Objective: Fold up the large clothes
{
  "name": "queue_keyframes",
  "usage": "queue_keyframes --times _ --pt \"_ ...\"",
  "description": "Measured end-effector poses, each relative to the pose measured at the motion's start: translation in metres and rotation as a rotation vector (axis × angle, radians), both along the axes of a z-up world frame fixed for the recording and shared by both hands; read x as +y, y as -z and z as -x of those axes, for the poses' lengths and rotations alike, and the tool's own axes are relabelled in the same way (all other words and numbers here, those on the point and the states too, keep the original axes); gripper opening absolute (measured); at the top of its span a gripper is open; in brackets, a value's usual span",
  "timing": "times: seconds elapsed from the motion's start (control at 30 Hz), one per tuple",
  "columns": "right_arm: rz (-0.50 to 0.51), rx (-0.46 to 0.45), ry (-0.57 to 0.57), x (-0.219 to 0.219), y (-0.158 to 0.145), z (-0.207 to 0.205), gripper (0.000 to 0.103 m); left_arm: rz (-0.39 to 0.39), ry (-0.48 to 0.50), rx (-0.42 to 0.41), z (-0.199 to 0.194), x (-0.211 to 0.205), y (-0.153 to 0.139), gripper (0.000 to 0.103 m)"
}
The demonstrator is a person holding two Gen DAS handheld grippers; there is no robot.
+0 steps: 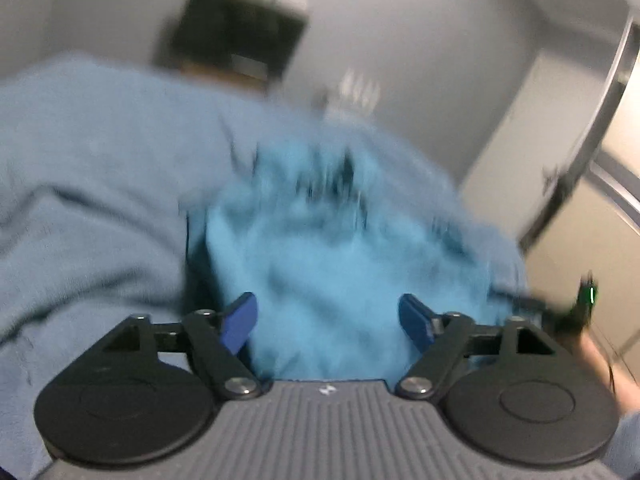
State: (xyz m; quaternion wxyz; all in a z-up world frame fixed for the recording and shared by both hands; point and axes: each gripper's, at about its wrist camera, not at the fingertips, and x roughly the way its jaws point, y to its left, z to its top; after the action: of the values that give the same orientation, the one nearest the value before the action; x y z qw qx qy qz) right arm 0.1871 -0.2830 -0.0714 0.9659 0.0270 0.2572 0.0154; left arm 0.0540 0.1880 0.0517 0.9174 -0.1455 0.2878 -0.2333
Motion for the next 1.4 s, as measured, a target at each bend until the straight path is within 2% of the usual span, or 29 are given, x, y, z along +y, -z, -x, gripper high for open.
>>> queue_keyframes --times 0.07,0.17,0.27,0.33,0.4,0.5,0.57,0.7,0.8,0.87,1.03,1.07,1.1,1.13,1.2,1.33,1.4 --pt "-0.021 -0.031 -0.086 0.016 -0.006 0.011 0.054 -0.036 -0.005 -0.071 0.008 -0.022 -0.012 0.088" --pt "-0.033 -0.052 -0.196 0.043 -0.007 0.017 0.054 -0.13 -0.012 -0.095 0.002 -0.076 -0.013 0.088" --pt "0.021 -0.096 -0.267 0.071 -0.006 0.02 0.054 -0.167 0.006 -0.053 -0.014 -0.131 0.013 0.088" --pt "0.023 -0.091 -0.289 0.08 0.002 0.016 0.054 -0.2 0.008 -0.006 -0.029 -0.167 0.041 0.088" --pt "0.041 -0.07 -0.291 0.089 0.012 0.016 0.054 -0.25 -0.002 0.019 -0.037 -0.191 0.065 0.088" --pt "0.164 -0.01 -0.264 0.095 0.037 0.012 0.06 -0.373 -0.035 0.047 -0.043 -0.207 0.107 0.088" --pt "0.142 0.052 -0.229 0.092 0.047 0.007 0.063 -0.406 -0.02 0.069 -0.039 -0.204 0.128 0.088" --pt "0.099 0.135 -0.116 0.079 0.048 0.01 0.066 -0.467 -0.02 0.075 -0.03 -0.206 0.13 0.088" --pt "0.053 0.147 -0.064 0.067 0.045 0.011 0.065 -0.444 -0.031 0.064 -0.025 -0.198 0.127 0.088" --pt "0.02 0.084 -0.046 0.061 0.037 0.017 0.063 -0.402 -0.053 0.034 -0.024 -0.19 0.119 0.088" --pt "-0.074 -0.06 0.113 0.027 0.019 0.026 0.061 -0.247 -0.256 -0.054 -0.012 -0.154 0.097 0.088" --pt "-0.082 -0.07 0.146 0.022 0.019 0.027 0.061 -0.239 -0.31 -0.057 -0.011 -0.146 0.095 0.088" --pt "-0.075 -0.069 0.202 0.016 0.019 0.026 0.06 -0.25 -0.355 -0.047 -0.012 -0.142 0.095 0.088" --pt "-0.067 -0.054 0.251 0.01 0.021 0.025 0.055 -0.263 -0.403 -0.009 -0.016 -0.137 0.097 0.088" --pt "-0.096 0.031 0.332 -0.003 0.031 0.014 0.052 -0.245 -0.439 0.068 -0.025 -0.129 0.104 0.088" --pt "-0.089 0.056 0.339 -0.004 0.034 0.01 0.056 -0.342 -0.432 0.081 -0.032 -0.144 0.106 0.088" --pt "-0.108 0.036 0.325 -0.004 0.032 0.014 0.06 -0.345 -0.429 0.064 -0.03 -0.147 0.105 0.088"
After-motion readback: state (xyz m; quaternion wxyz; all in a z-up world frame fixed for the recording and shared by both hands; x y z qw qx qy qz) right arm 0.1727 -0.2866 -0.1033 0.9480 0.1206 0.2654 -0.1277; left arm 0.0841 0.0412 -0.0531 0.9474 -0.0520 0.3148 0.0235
